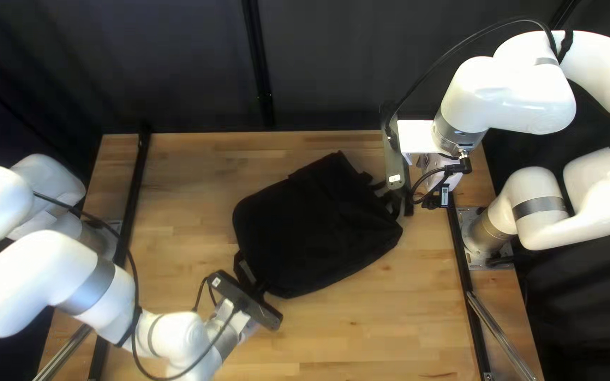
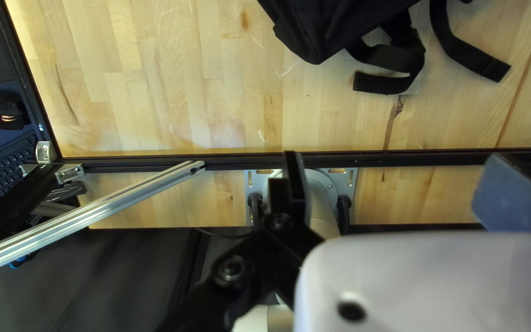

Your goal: Remove a lunch box from a kids backpack

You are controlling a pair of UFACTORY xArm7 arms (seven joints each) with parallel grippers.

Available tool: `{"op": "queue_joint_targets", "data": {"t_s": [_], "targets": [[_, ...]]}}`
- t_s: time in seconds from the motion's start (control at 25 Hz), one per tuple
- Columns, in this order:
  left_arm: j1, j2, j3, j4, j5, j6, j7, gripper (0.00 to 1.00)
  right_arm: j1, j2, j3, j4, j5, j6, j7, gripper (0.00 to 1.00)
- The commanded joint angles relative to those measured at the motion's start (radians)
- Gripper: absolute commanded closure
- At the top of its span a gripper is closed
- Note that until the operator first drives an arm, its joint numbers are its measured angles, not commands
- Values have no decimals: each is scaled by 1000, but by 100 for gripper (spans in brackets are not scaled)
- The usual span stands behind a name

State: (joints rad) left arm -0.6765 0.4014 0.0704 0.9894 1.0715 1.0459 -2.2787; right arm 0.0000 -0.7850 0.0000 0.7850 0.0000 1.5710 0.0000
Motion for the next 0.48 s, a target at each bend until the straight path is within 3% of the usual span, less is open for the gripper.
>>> {"op": "queue_joint_targets", "data": {"t_s": [0.04,0.16,0.32,0.48], "targets": [[56,-50,12,-36,-28,-100,26,100,0,0,0,0,0,0,0,0],[120,-53,8,-14,-94,-190,140,100,0,0,0,0,0,0,0,0],[212,-67,-26,10,-259,-272,391,100,0,0,0,0,0,0,0,0],[229,-70,-36,12,-300,-278,450,100,0,0,0,0,0,0,0,0]]}}
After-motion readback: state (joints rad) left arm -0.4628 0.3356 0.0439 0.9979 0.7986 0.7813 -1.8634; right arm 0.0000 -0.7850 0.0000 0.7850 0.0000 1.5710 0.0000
